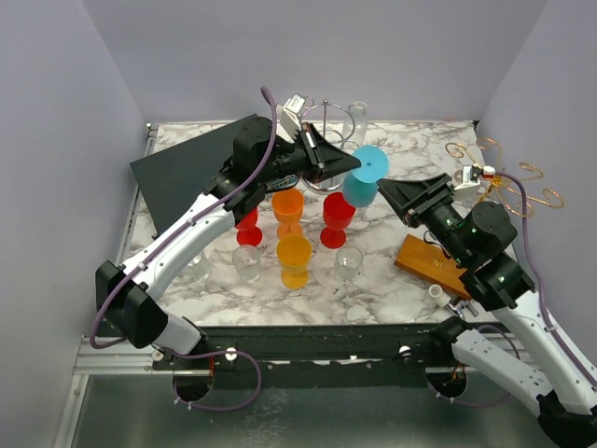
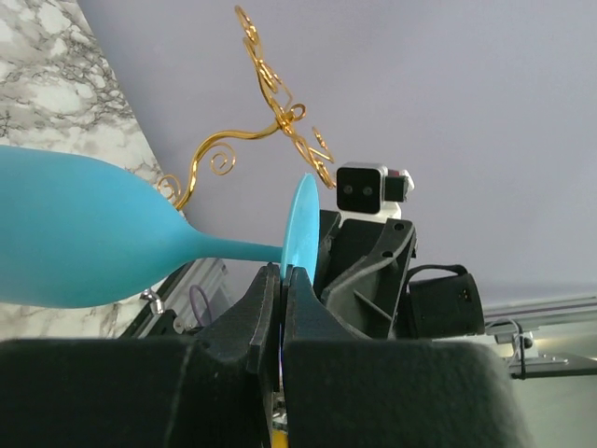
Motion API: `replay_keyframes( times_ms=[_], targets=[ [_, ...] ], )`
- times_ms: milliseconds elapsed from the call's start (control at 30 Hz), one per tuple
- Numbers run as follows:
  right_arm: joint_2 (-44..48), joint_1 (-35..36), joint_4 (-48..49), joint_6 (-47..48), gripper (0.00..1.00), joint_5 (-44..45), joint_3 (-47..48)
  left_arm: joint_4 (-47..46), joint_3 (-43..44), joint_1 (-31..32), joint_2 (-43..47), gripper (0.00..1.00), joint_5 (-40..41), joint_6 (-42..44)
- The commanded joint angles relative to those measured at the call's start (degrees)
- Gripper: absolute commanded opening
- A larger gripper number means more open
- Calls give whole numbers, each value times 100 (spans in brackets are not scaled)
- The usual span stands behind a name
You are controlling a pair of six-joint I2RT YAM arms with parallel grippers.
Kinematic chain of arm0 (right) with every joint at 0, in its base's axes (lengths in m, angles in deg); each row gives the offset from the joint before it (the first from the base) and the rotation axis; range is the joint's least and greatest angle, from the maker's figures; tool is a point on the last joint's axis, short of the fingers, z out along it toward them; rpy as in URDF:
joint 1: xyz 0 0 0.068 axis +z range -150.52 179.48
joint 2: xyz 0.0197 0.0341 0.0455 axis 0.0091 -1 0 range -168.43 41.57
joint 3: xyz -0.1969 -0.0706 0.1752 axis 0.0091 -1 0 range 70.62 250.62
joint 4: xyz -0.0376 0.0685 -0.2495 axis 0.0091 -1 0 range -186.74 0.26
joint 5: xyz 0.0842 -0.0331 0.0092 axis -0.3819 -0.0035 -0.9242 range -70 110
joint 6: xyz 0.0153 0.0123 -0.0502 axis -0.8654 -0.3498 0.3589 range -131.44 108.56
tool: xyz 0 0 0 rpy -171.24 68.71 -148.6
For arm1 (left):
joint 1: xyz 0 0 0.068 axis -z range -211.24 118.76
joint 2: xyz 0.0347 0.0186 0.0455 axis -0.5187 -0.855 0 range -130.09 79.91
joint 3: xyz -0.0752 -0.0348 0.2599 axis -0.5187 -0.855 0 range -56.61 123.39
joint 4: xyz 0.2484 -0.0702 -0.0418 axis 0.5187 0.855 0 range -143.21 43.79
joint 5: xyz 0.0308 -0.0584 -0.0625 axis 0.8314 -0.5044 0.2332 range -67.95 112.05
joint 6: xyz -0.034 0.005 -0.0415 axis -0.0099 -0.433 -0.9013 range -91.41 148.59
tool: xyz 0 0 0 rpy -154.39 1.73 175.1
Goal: Take the wine glass off the wine glass rack
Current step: Place the wine glass at the center of the board.
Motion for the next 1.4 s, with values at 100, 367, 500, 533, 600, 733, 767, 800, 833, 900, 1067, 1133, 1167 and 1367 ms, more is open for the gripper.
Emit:
replay_keyframes(
  times_ms=[100, 367, 500, 533, 600, 733, 767, 800, 833, 900, 1067, 1133, 1167, 1367],
  targets=[
    [128, -4, -583, 737, 52, -429, 240, 134, -100, 40, 445, 0, -312, 740],
    [327, -9, -1165, 1175, 71, -665, 389, 168, -188, 37, 731, 0, -602, 1515],
    [611, -4, -1346, 1342, 80, -546, 289, 169, -127, 27, 904, 0, -665, 1564],
    [684, -4, -1315, 1389, 82, -549, 252, 168, -84, 23, 918, 0, -690, 1376],
    [778, -5, -1191, 1506, 85, -611, 168, 80, -77, 9, 923, 0, -782, 850],
    [802, -5, -1013, 1712, 89, -764, 87, -106, -136, -35, 1090, 0, -711, -79],
    [802, -4, -1006, 1735, 90, -760, 68, -127, -156, -36, 1161, 0, -652, -278],
    [813, -4, -970, 1765, 90, -762, 37, -131, -190, -36, 1222, 0, -570, -431],
    [832, -4, -925, 1796, 91, -763, -1, -156, -237, -42, 1311, 0, -476, -585],
    [859, -5, -819, 1830, 92, -758, -83, -161, -259, -75, 1442, 0, -358, -796],
    [910, -4, -489, 1801, 94, -815, -360, -258, -455, -81, 1657, 0, -163, -1310],
    [931, -12, -356, 1756, 95, -884, -446, -346, -602, -93, 1714, 0, -121, -1486],
    [938, -4, -311, 1722, 95, -887, -495, -430, -692, -93, 1738, 0, -99, -1600],
    [1091, -4, -169, 1433, 96, -774, -798, -655, -1023, -98, 1687, 0, 2, -1772]
  ],
)
